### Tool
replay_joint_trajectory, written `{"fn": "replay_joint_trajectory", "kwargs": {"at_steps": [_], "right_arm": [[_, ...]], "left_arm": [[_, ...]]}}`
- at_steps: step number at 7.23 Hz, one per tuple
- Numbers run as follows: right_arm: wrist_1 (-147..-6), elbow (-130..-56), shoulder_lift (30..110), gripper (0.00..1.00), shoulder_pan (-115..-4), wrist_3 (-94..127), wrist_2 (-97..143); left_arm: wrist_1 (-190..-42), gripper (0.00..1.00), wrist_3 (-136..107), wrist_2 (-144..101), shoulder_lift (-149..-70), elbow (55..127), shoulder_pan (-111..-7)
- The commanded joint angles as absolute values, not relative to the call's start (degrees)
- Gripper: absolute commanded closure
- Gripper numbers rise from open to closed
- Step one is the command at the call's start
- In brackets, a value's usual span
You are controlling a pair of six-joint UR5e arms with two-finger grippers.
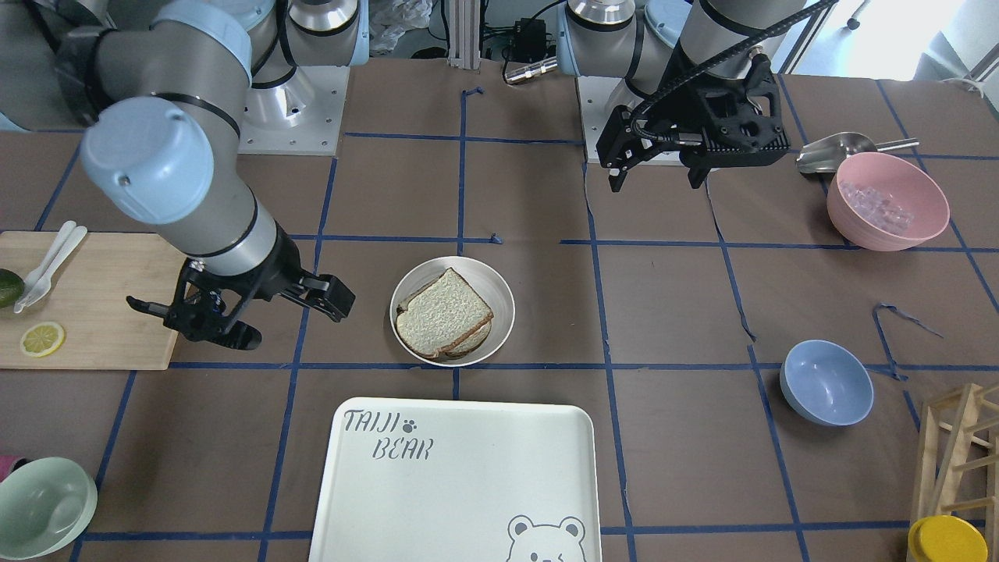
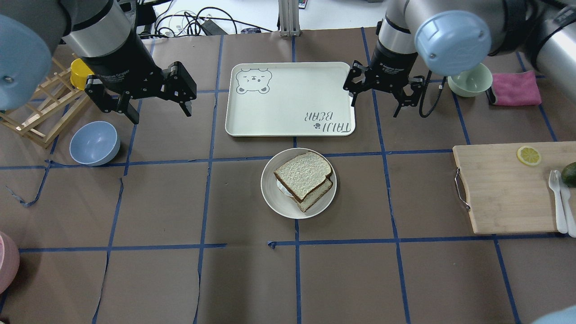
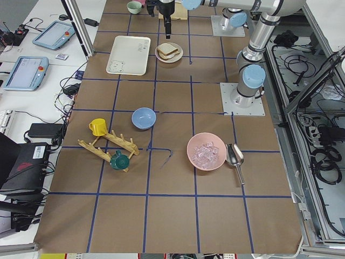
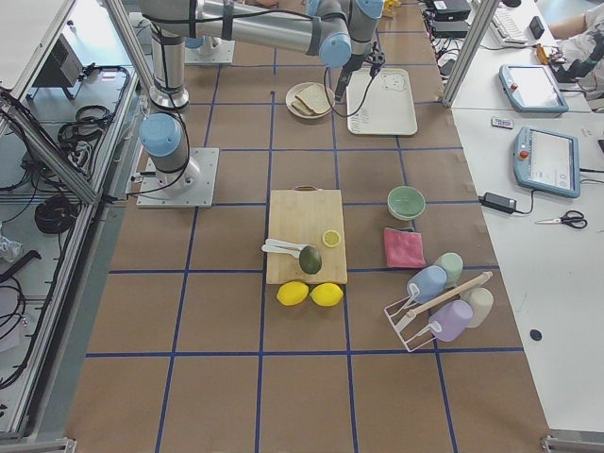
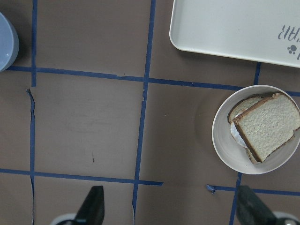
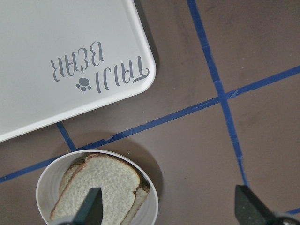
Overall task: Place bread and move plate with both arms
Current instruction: 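Raise the right gripper away while the left gripper moves toward the plate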
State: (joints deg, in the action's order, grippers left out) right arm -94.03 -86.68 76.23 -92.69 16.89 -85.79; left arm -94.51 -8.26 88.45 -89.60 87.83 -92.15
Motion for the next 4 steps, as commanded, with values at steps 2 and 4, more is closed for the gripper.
{"fn": "replay_joint_trajectory", "kwargs": {"at_steps": [2, 4], "right_arm": [[-84.8, -85.5, 81.9, 0.0, -91.4, 1.4, -88.3], [-81.9, -83.4, 82.0, 0.0, -91.4, 1.6, -89.5]], "left_arm": [[-98.1, 0.0, -8.8, 88.6, -92.8, 88.5, -92.0], [-96.7, 0.0, -9.7, 88.2, -96.4, 89.7, -92.0]]}}
